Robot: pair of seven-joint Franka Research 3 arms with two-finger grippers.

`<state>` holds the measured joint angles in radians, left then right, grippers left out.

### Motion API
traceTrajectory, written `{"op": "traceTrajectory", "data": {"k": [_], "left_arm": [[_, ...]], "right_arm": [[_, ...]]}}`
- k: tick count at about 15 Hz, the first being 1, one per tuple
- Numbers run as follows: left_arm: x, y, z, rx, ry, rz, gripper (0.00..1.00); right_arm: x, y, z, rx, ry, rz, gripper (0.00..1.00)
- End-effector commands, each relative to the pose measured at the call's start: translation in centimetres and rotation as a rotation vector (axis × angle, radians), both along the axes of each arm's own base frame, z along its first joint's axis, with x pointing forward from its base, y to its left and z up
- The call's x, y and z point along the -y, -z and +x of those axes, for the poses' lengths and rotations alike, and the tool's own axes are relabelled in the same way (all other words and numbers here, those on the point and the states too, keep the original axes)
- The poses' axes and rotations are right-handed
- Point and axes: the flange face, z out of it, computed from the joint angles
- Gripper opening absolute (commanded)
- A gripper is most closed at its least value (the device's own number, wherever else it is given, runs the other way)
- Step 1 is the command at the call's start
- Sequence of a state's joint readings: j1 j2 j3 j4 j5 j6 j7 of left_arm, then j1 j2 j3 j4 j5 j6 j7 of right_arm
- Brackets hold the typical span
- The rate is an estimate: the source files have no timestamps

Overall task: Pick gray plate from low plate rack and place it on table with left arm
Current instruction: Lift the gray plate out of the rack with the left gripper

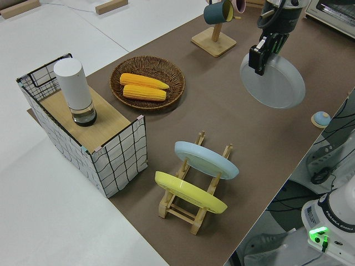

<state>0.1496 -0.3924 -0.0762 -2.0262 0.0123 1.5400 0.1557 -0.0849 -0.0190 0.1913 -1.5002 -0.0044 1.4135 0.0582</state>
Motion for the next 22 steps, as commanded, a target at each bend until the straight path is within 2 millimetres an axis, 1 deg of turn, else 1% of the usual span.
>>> {"op": "traceTrajectory", "data": {"k": [1, 3, 5, 9, 10, 14, 18, 22], "left_arm": [[1.0, -0.3, -0.1, -0.015, -0.037, -0.073, 0.00], [1.2, 0.1, 0.1, -0.021, -0.049, -0.146, 0.00], [0.9, 0.8, 0.3, -0.032, -0.050, -0.176, 0.00], [0.5, 3.1, 1.2, -0.077, -0.055, -0.282, 0.00], [0.0, 3.7, 1.4, -0.084, -0.048, -0.310, 0.00], [-2.2, 8.3, 2.2, -0.143, -0.038, -0.447, 0.00], [-2.3, 11.8, 2.7, -0.158, -0.017, -0.476, 0.00], [-1.6, 15.0, 2.3, -0.153, -0.022, -0.514, 0.00]], "right_arm": [[-0.1, -0.3, -0.3, -0.007, 0.000, 0.006, 0.987], [-0.1, -0.3, -0.3, -0.007, 0.000, 0.006, 0.987], [0.0, -0.3, -0.2, -0.007, 0.002, 0.006, 0.987], [-0.1, -0.3, -0.3, -0.007, -0.002, 0.006, 0.990], [0.0, -0.3, -0.2, -0.007, 0.000, 0.006, 0.990], [0.0, -0.3, -0.2, -0.007, 0.002, 0.006, 0.990], [0.0, -0.3, -0.2, -0.007, 0.002, 0.006, 0.990], [-0.1, -0.3, -0.3, -0.007, 0.000, 0.006, 0.987]]}}
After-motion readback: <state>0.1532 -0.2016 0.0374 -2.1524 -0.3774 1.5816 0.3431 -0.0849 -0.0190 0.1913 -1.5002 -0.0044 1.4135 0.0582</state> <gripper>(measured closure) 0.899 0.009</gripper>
